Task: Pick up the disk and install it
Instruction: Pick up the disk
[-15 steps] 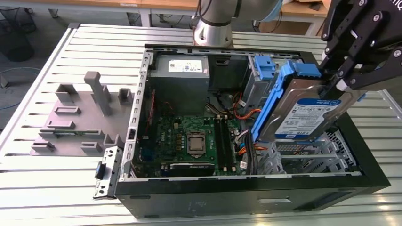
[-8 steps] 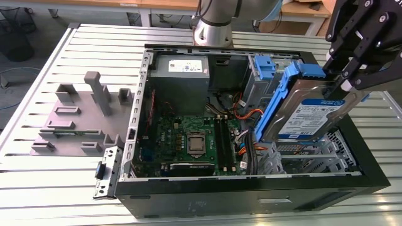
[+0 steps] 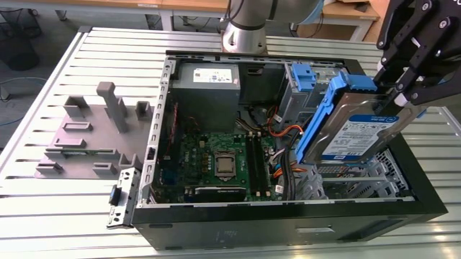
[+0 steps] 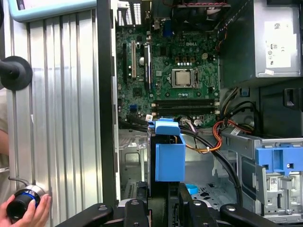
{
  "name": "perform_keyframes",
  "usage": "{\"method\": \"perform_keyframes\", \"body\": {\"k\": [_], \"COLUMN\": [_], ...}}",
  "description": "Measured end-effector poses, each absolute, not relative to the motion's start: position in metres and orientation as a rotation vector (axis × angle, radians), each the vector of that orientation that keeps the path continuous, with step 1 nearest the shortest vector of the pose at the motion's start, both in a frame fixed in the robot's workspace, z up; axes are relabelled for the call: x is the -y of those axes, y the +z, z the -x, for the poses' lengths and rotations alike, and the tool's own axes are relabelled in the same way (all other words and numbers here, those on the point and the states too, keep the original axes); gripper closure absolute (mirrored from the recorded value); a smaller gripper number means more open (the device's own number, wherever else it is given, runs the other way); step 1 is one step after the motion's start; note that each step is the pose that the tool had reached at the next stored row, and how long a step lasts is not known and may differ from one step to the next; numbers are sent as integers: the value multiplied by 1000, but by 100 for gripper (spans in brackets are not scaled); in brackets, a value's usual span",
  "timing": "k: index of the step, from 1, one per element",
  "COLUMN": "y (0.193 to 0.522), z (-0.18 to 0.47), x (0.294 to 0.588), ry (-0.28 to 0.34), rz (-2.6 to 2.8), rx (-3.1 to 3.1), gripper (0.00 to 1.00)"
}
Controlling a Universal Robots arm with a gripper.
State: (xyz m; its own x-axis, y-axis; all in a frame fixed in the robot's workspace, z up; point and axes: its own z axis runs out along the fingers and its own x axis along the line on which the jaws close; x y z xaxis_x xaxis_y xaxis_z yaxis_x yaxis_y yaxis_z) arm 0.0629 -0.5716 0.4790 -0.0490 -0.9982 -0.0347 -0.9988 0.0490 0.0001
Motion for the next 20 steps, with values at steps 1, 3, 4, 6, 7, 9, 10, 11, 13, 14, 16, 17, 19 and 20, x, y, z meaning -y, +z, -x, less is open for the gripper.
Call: {"method": "perform_keyframes", "body": {"k": [1,3,4,6,7,9,10,11,13,14,16,17,19,20], "y": [479,478,478,478,478,477,477,476,476,475,475,474,473,473], "z": [-64,-65,-66,-69,-70,-72,-73,-73,-75,-76,-78,-79,-80,-81], "x": [572,572,572,572,572,572,572,573,573,573,573,573,573,573], "ry": [38,38,38,38,38,38,38,38,37,38,38,38,38,38], "rz": [2149,2149,2149,2149,2149,2149,2149,2148,2148,2148,2148,2148,2148,2148], "rx": [-2257,-2257,-2257,-2257,-2257,-2257,-2257,-2257,-2257,-2257,-2257,-2257,-2258,-2258], "gripper": [65,65,65,65,65,65,65,65,65,65,65,65,65,65]}}
